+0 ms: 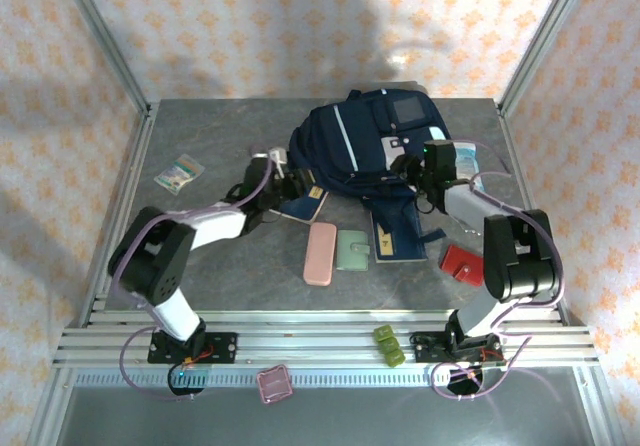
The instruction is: Pack the student bag
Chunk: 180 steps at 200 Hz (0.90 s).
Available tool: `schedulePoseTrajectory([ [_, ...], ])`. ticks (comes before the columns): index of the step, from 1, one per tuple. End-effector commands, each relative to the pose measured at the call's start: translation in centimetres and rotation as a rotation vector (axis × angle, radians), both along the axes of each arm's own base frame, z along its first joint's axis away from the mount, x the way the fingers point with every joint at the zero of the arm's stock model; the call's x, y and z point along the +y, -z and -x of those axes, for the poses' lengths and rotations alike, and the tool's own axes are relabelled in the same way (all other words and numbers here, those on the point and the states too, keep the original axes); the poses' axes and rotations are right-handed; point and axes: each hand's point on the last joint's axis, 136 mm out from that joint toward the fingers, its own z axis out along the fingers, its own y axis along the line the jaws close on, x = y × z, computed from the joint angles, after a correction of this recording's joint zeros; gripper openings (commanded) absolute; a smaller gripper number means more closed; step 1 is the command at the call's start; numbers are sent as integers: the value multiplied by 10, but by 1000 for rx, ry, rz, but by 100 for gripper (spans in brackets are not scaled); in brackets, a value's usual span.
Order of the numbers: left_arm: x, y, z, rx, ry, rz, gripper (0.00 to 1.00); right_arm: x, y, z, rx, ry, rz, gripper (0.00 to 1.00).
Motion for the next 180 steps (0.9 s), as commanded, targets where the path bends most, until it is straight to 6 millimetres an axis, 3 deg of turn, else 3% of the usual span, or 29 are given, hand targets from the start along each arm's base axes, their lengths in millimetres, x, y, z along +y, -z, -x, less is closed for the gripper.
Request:
schedulePoseTrajectory([
  [1, -11, 27, -5, 91, 7, -81, 43, -2, 9, -7, 56, 41, -15, 61],
  [19, -7, 54, -10, 151, -19, -134, 36, -3, 26, -10, 115, 53, -2, 60],
  [43, 12, 86, -9, 231, -78, -265, 32, 2, 42, -12, 164, 41, -12, 57],
  [82, 73, 108, 10, 324, -212, -413, 29, 34, 55, -13, 199, -32, -4, 57],
  [85, 77, 101, 11, 311, -224, -405, 29, 37, 56, -13, 202, -40, -5, 57],
  [120, 128, 107, 28, 361, -306, -437, 29, 76, 63, -12, 222, -116, -26, 56],
  [144, 136, 90, 24, 329, -316, -481, 30, 85, 39, -18, 173, -118, -46, 58],
  [166, 124, 68, 19, 279, -288, -464, 32, 71, 7, -15, 131, -65, -12, 63],
  [180, 111, 54, 18, 246, -262, -450, 35, 48, -6, -5, 135, 13, 17, 66],
])
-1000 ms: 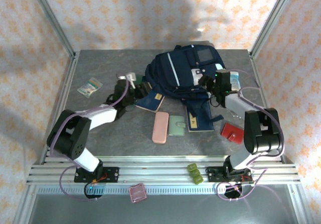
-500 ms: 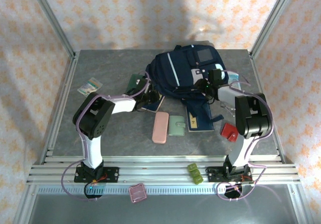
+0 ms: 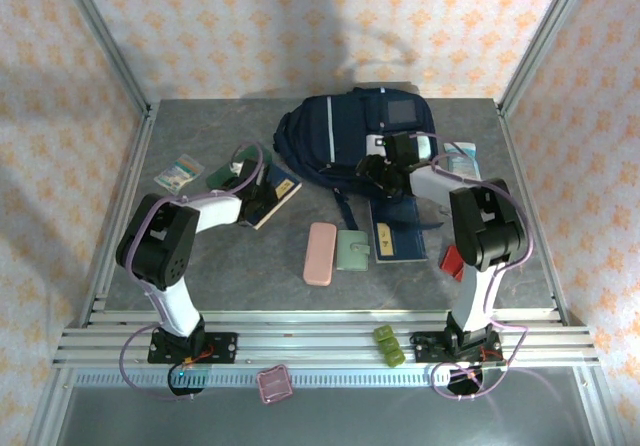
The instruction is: Pack the student bag
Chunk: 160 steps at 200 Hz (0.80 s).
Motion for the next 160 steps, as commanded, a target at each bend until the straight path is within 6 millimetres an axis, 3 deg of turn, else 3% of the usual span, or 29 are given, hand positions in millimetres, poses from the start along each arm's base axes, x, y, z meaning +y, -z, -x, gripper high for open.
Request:
schedulePoseTrajectory([
  [1, -10, -20, 9, -3, 50, -44, 35, -35, -39, 12, -20, 125, 48, 67],
  [25, -33, -39, 13, -50, 103, -11, 40, -74, -34, 37, 21, 245, 21, 68],
  [45, -53, -46, 19, -75, 132, 57, 47, -92, -24, 51, 36, 298, 35, 69],
  [70, -75, -50, 27, -85, 175, 144, 55, -92, -9, 53, 52, 299, 20, 68],
  [106, -97, -57, 37, -104, 224, 174, 59, -83, 9, 26, 58, 282, -12, 63],
  [125, -105, -64, 41, -138, 241, 190, 62, -78, 11, 10, 40, 267, -25, 48],
  [148, -107, -74, 41, -173, 236, 206, 68, -69, -1, -2, 20, 231, -49, 2],
  [160, -108, -81, 40, -199, 245, 216, 66, -65, -20, -3, -12, 218, -78, 0],
])
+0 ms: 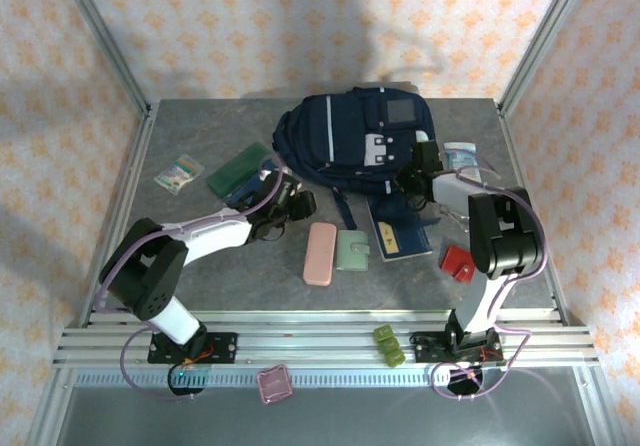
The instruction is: Pack the student bag
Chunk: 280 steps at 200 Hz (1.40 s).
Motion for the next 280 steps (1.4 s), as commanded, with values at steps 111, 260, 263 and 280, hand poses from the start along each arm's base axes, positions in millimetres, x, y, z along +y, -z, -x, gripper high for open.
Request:
schedulePoseTrajectory([
  [111, -49, -70, -31, -239, 148, 178, 52, 42, -202, 3, -407, -69, -311, 0],
  [260, -66, -55, -76, -389, 222, 95, 54, 60, -248, 9, -475, -122, -400, 0],
  [263, -66, -56, -77, -393, 224, 93, 53, 60, -247, 10, -472, -122, -400, 0],
  [280, -66, -60, -80, -406, 233, 83, 47, 61, -247, 11, -470, -128, -398, 0],
])
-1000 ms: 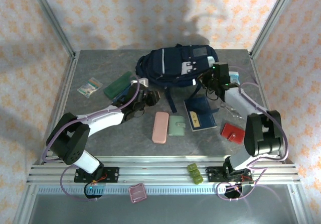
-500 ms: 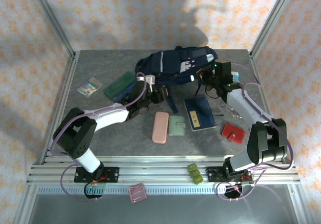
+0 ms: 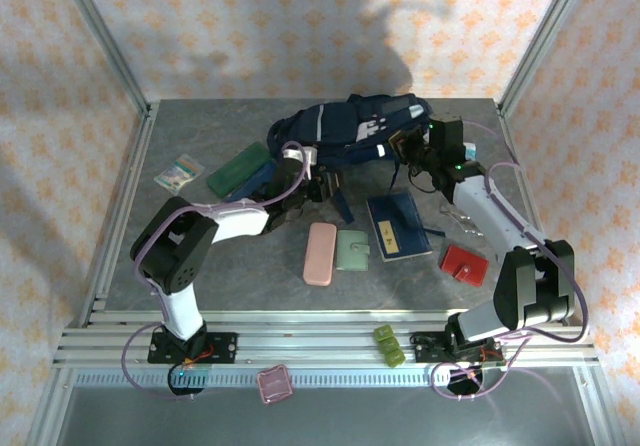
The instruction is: Pack the student bag
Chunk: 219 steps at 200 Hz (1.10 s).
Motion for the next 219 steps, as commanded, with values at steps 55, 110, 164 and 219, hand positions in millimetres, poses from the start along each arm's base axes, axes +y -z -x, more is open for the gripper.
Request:
schedulePoseTrajectory([
  [55, 6, -37, -16, -111, 34, -6, 0, 14, -46, 4, -124, -62, -48, 0],
  [110, 48, -26, -1, -61, -58, -74, 0, -7, -25, -4, -86, -10, 16, 0],
  [164, 86, -5, 13, 11, -131, -140, 0, -39, 23, -16, 0, 52, 67, 0],
  [219, 49, -6, 26, 19, -27, -176, 0, -78, 63, -53, 86, 140, 186, 0],
])
